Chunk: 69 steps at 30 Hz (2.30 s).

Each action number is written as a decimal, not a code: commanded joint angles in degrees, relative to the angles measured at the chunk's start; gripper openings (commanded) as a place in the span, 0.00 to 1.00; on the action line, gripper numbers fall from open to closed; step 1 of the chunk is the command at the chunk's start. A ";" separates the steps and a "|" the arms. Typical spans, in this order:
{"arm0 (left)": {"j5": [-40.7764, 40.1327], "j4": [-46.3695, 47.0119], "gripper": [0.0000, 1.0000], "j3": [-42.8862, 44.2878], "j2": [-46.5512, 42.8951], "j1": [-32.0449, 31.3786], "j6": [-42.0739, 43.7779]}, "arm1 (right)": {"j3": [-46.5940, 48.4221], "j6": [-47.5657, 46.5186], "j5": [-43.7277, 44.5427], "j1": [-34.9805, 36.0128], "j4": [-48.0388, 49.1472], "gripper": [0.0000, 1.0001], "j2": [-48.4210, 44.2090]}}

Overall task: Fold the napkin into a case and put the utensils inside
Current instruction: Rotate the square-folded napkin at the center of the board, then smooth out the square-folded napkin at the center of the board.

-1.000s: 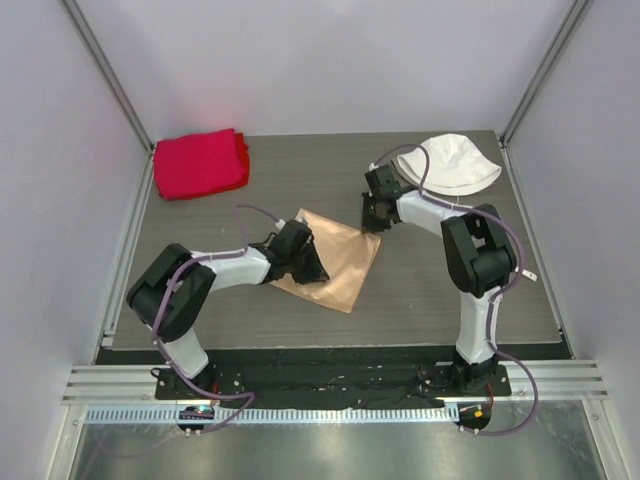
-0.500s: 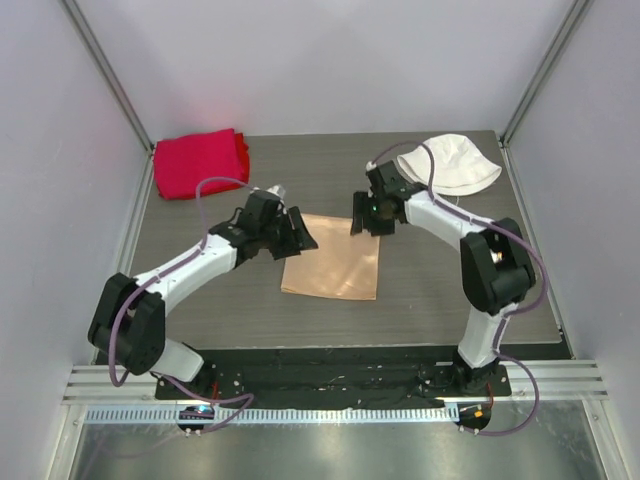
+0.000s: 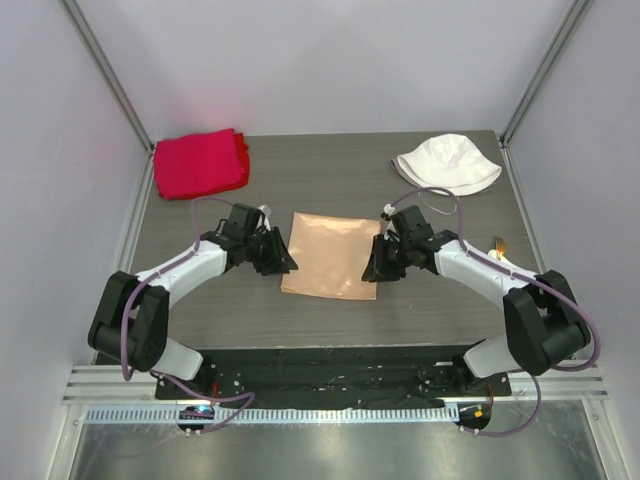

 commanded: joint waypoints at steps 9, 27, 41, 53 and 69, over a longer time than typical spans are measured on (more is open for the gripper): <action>-0.56 5.91 0.31 -6.52 1.33 -0.11 -2.06 | -5.82 3.18 -11.31 -1.03 14.15 0.14 6.26; 2.86 9.68 0.52 3.92 -1.14 0.06 -3.11 | 3.56 1.33 -8.41 -4.54 15.63 0.67 5.20; 6.39 66.52 0.49 5.16 31.56 4.54 -24.99 | 20.28 10.83 -19.66 -10.69 42.63 0.98 30.78; 3.48 70.78 0.50 -1.07 37.20 8.24 -25.62 | 15.09 10.83 -23.97 -21.16 52.13 0.98 41.86; 9.72 64.95 0.63 12.28 31.82 8.06 -28.15 | 26.69 2.91 -9.82 -15.72 29.01 1.00 26.75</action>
